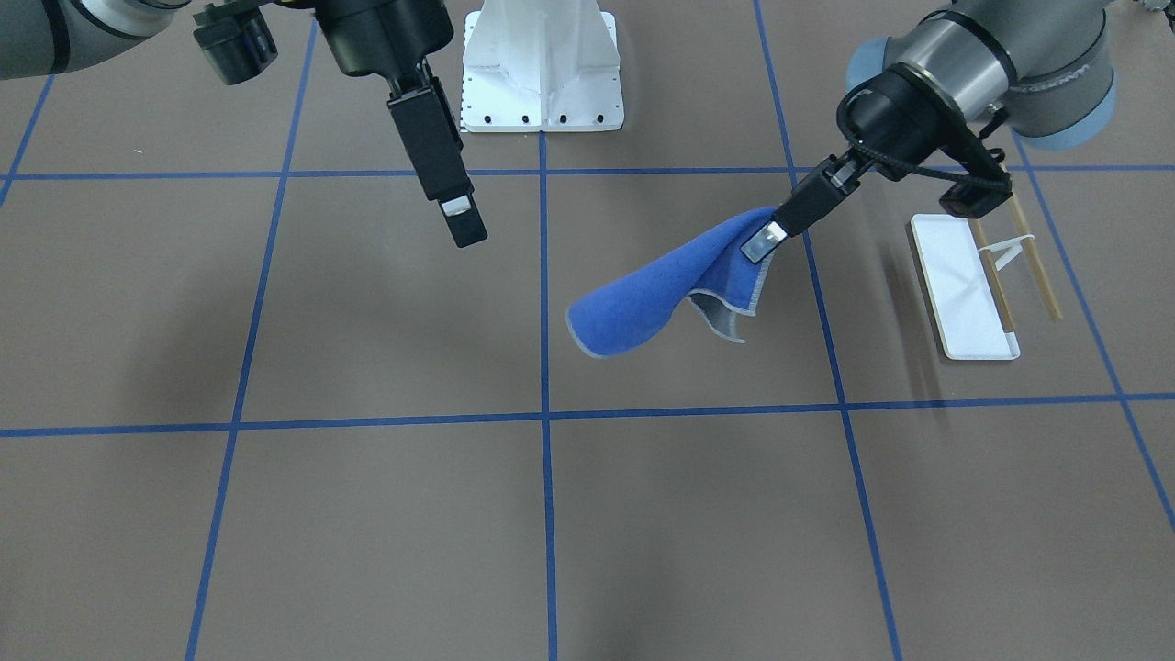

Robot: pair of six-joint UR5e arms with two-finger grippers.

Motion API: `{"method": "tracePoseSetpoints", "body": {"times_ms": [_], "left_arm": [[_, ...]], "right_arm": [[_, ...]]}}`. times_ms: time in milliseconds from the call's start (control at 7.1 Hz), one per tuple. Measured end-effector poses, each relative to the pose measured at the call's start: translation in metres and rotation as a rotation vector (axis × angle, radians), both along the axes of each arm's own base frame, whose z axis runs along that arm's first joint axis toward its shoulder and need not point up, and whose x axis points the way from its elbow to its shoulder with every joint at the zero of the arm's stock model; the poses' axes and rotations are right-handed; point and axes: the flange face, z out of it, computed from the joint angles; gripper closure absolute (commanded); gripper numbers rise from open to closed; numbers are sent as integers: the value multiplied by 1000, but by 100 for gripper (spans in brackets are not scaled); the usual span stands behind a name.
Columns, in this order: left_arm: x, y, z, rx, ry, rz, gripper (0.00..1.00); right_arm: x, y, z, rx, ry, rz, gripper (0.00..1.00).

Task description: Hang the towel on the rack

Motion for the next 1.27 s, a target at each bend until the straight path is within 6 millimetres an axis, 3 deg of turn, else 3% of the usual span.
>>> {"method": "tracePoseSetpoints", "body": {"times_ms": [423,564,987,1268], "left_arm": [[-81,63,137,319,-356,-101,100],[-98,73,160,365,-399,-142,100],[-127,99,204,386,-415,-192,100],[-156,131,266,391,-419,-204,100]], "right_arm": [[5,-3,46,76,121,-61,0],[4,-4,53,86,142,-71,0],[4,-6,63,93,165,-81,0],[6,-9,74,113,200,-97,0]]}}
